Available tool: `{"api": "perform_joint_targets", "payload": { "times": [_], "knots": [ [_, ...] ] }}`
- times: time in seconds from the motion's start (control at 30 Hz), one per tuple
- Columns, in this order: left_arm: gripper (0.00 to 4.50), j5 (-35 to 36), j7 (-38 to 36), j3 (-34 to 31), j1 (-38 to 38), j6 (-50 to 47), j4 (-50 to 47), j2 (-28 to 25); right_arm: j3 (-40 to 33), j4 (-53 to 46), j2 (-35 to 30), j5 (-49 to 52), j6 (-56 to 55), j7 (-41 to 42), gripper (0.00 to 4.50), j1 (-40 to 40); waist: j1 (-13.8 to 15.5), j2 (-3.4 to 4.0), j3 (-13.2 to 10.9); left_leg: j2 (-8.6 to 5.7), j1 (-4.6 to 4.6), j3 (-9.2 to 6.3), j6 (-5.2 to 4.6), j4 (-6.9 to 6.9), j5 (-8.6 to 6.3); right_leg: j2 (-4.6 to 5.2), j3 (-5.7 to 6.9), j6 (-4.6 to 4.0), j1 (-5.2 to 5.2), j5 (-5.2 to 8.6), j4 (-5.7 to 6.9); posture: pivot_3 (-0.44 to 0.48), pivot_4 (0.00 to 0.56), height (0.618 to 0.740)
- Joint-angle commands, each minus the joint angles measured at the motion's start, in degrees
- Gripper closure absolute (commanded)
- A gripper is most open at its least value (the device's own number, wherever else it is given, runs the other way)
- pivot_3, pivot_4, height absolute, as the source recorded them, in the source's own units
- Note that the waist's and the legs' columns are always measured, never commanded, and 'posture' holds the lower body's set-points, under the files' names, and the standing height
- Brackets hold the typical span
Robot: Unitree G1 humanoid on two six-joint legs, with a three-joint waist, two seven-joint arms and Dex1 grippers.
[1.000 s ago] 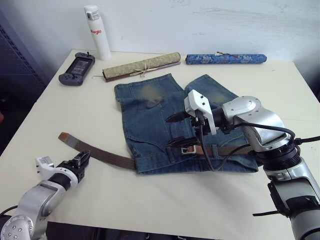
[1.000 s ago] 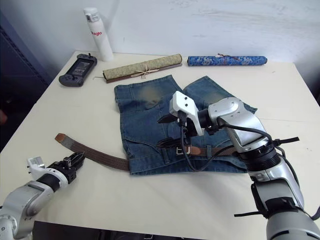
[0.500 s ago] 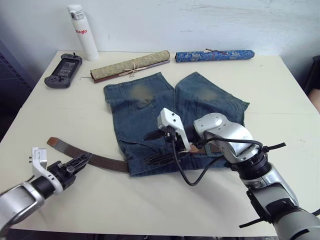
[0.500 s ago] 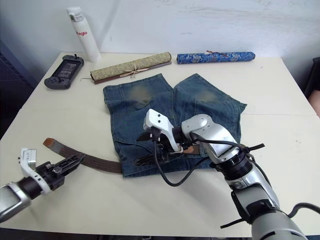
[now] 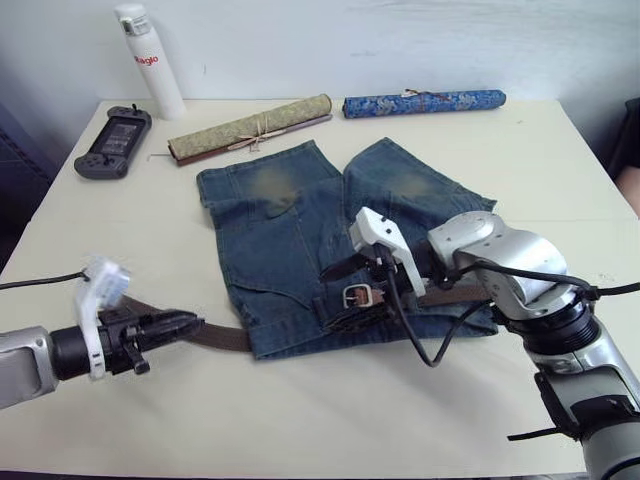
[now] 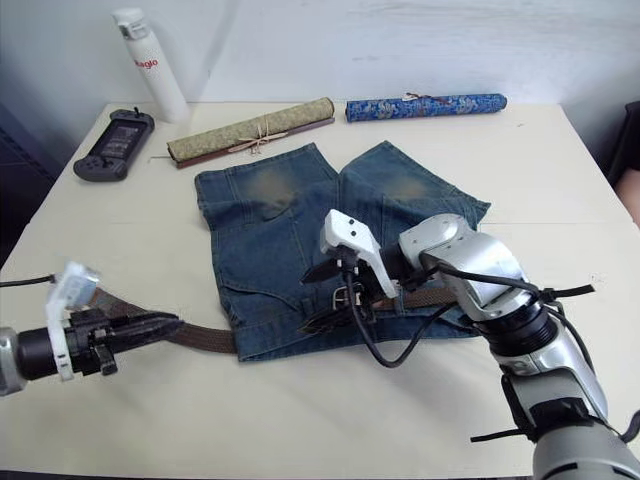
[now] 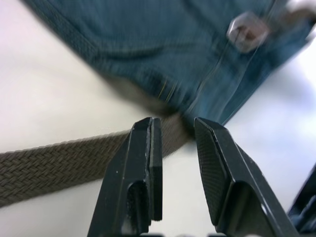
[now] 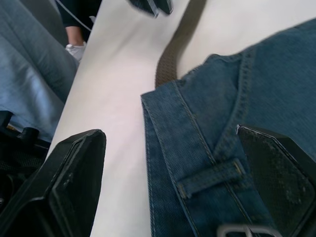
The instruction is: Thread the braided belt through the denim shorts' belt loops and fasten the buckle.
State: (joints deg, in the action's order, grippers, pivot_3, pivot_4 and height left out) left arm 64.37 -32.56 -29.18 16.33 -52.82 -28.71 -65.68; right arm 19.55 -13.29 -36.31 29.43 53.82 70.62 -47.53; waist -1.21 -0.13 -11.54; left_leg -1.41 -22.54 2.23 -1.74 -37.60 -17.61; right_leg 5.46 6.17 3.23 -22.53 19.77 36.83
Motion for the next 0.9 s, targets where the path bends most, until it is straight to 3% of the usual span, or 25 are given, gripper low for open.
{"api": "perform_joint_targets", "payload": {
  "times": [0.03,0.23,0.3,0.33,0.37,0.5,0.53,0.63,0.73,0.9],
  "knots": [
    [3.18,-15.51,-9.01,3.96,0.49,11.95,-0.78,-2.24,-1.92,-2.39,-0.42,1.54,0.41,-0.63,0.0,0.27,-0.23,0.0,0.0,0.01,0.0,0.0,0.0,0.02,0.0,-0.01,0.02,0.0,0.0,0.0,-0.04,0.0,0.15,0.686],
    [3.18,-19.31,-10.74,4.62,-10.67,7.59,16.99,-3.3,-2.56,-3.2,-1.02,2.04,0.45,-1.98,0.0,0.9,-0.32,-0.03,-0.02,0.04,-0.04,-0.05,-0.02,0.02,0.07,0.01,0.11,0.01,0.03,-0.01,-0.01,0.0,0.15,0.686],
    [2.64,-18.4,-8.71,3.66,-12.78,0.88,20.63,-3.86,-2.97,-3.49,-1.27,2.17,0.4,-2.77,0.0,1.15,-0.33,-0.04,-0.03,0.03,0.0,-0.03,-0.03,0.03,0.07,0.02,0.07,0.04,0.03,-0.02,0.04,0.0,0.15,0.686],
    [2.59,-18.5,-7.34,3.21,-13.83,-1.56,21.89,-3.78,-3.16,-3.61,-1.39,2.23,0.39,-3.14,0.0,1.27,-0.32,-0.05,-0.03,0.03,-0.01,-0.03,-0.04,0.02,0.07,0.03,0.08,0.05,0.03,-0.02,0.04,0.0,0.15,0.686],
    [1.94,-18.19,-6.25,2.69,-14.9,-4.12,22.78,-3.51,-3.28,-3.71,-1.47,2.31,0.4,-3.45,0.0,1.36,-0.25,-0.08,-0.05,0.03,-0.01,-0.03,-0.04,0.02,0.07,0.03,0.07,0.05,0.03,-0.03,0.05,0.0,0.15,0.686],
    [0.23,-16.77,-2.96,1.37,-19.03,-13.65,25.54,-2.0,-3.47,-3.85,-1.6,2.56,0.48,-4.05,0.0,1.47,-0.18,-0.14,-0.08,0.03,-0.02,-0.04,-0.05,0.02,0.07,0.03,0.09,0.06,0.02,-0.03,0.09,0.0,0.15,0.686],
    [0.04,-17.69,-1.14,1.28,-19.52,-15.12,25.87,-1.25,-3.5,-3.8,-1.59,2.55,0.44,-4.19,0.0,1.45,-0.18,-0.16,-0.08,0.03,-0.03,-0.04,-0.05,0.0,0.07,0.03,0.1,0.07,0.02,-0.04,0.1,0.0,0.15,0.686],
    [0.04,-19.92,4.24,0.09,-20.96,-19.46,26.92,1.29,-3.43,-3.37,-1.44,2.36,0.11,-4.43,0.0,1.21,-0.17,-0.17,-0.07,0.01,-0.02,-0.03,-0.07,-0.02,0.08,0.03,0.08,0.09,0.03,-0.05,0.14,0.0,0.15,0.686],
    [0.04,-24.13,1.82,4.78,-16.01,-15.84,22.61,-0.66,-3.3,-2.92,-1.21,2.03,-0.44,-4.67,0.0,1.02,-0.46,-0.3,-0.09,0.02,-0.02,-0.01,-0.07,-0.05,0.08,0.02,0.09,0.09,0.02,-0.05,0.2,0.0,0.15,0.686],
    [0.04,-26.54,0.88,6.14,-15.0,-13.42,20.8,1.7,-3.06,-1.97,-0.83,1.29,-1.42,-5.31,0.0,0.69,-0.2,-0.27,-0.1,0.02,0.06,0.04,-0.01,-0.08,0.1,0.04,0.05,0.09,0.04,-0.05,0.21,0.0,0.15,0.686]
  ]
}}
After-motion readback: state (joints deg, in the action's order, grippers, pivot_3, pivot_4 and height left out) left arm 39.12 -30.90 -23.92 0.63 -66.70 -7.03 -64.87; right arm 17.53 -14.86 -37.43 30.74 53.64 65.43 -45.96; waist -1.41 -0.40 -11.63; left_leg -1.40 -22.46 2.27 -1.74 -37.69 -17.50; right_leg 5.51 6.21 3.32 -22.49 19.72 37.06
